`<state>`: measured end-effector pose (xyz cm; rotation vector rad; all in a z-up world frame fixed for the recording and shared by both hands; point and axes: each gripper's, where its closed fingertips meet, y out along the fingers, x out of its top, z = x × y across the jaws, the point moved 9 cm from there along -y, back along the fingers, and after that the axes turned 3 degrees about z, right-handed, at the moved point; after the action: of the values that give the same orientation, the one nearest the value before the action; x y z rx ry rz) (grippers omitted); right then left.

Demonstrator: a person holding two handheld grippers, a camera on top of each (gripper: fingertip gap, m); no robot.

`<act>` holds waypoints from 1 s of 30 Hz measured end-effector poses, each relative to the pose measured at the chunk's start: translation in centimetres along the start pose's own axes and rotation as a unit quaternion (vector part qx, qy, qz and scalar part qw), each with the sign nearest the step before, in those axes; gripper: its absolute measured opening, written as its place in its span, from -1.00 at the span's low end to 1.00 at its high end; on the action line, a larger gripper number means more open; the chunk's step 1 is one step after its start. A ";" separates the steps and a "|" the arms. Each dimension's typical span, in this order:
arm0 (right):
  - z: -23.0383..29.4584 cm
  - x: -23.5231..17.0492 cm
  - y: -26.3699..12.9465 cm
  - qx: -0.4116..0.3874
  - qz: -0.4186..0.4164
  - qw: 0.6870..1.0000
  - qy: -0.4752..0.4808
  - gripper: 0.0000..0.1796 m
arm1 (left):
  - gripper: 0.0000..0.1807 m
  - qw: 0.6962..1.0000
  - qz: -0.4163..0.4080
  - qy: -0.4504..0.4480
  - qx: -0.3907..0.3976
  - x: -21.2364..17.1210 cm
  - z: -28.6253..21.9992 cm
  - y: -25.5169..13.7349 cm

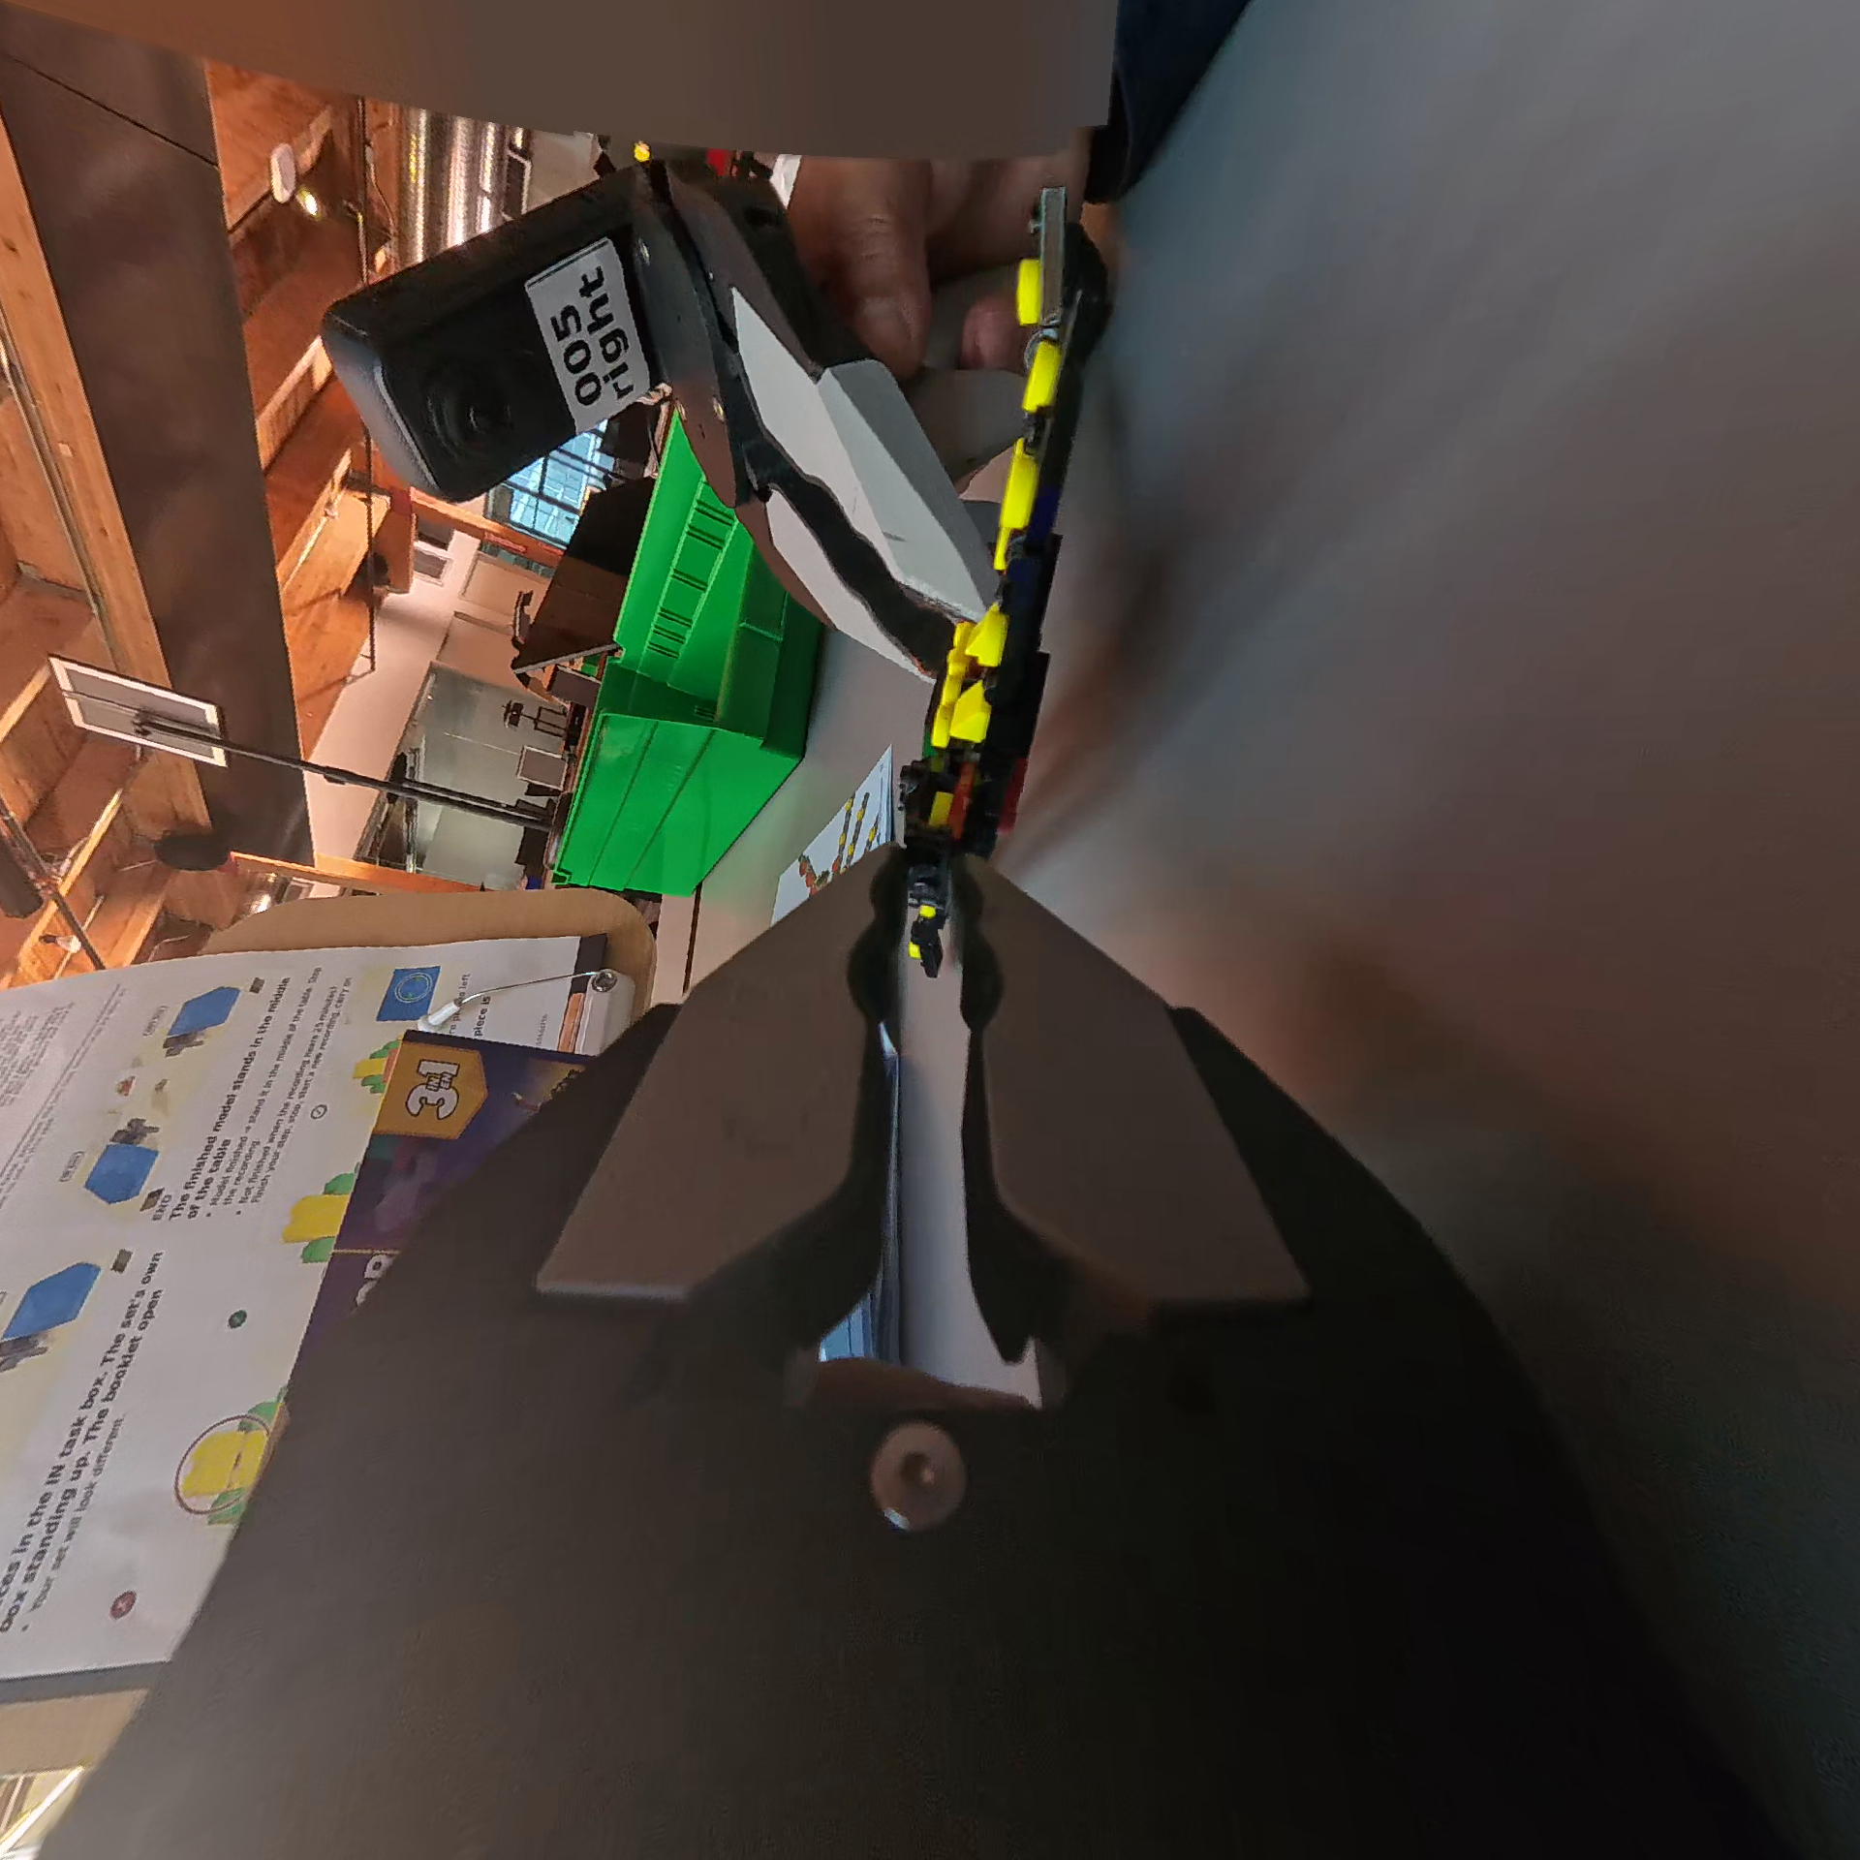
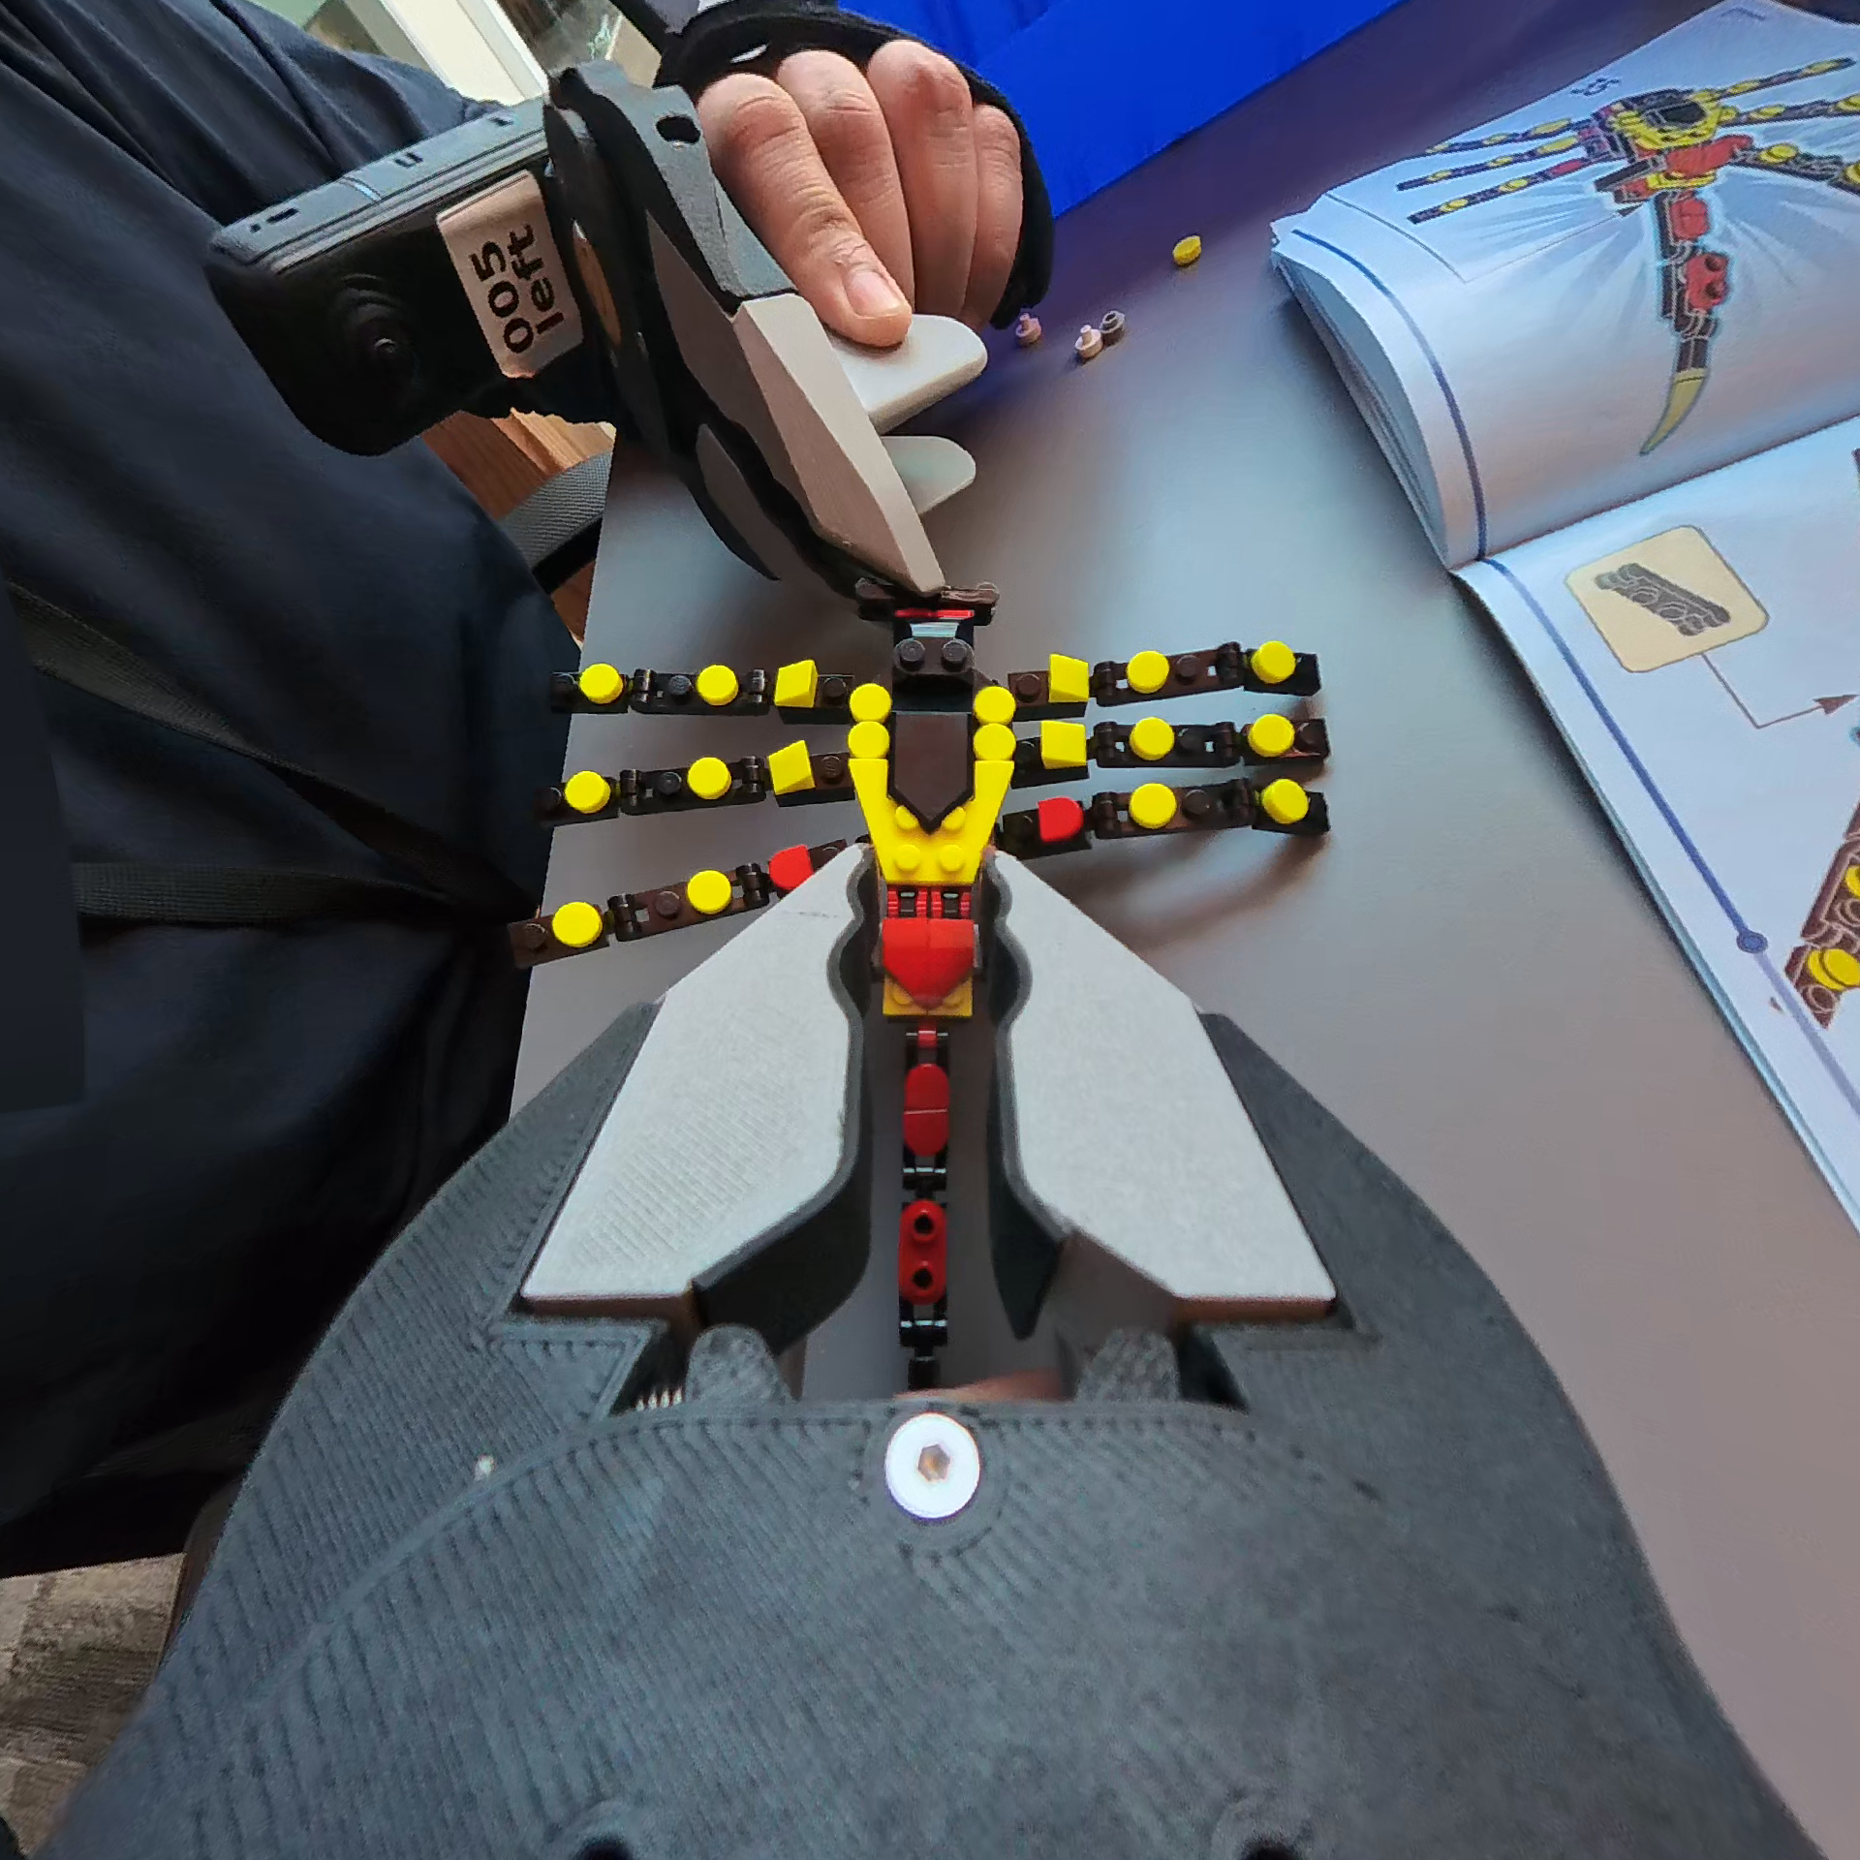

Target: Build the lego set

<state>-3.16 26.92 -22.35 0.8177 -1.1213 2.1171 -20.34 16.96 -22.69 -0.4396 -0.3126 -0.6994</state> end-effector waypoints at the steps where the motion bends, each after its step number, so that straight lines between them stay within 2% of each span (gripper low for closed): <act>1: 0.0 0.0 0.0 0.000 0.001 1.000 -0.001 -0.82 | -0.95 1.000 -0.003 -0.004 0.000 0.0 0.0 0.0; 8: 0.4 0.3 -0.3 0.030 -0.034 0.999 0.008 -0.82 | -0.93 0.985 -0.089 -0.143 -0.023 -0.7 1.6 -0.4; 30: 0.4 0.6 -1.1 0.041 -0.074 0.996 0.017 -0.82 | -0.94 0.978 -0.120 -0.168 -0.004 -0.9 2.3 -0.8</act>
<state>-2.61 27.17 -21.20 0.8702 -0.9322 2.0569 -21.86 18.06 -20.83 -0.5338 -0.6907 -0.8618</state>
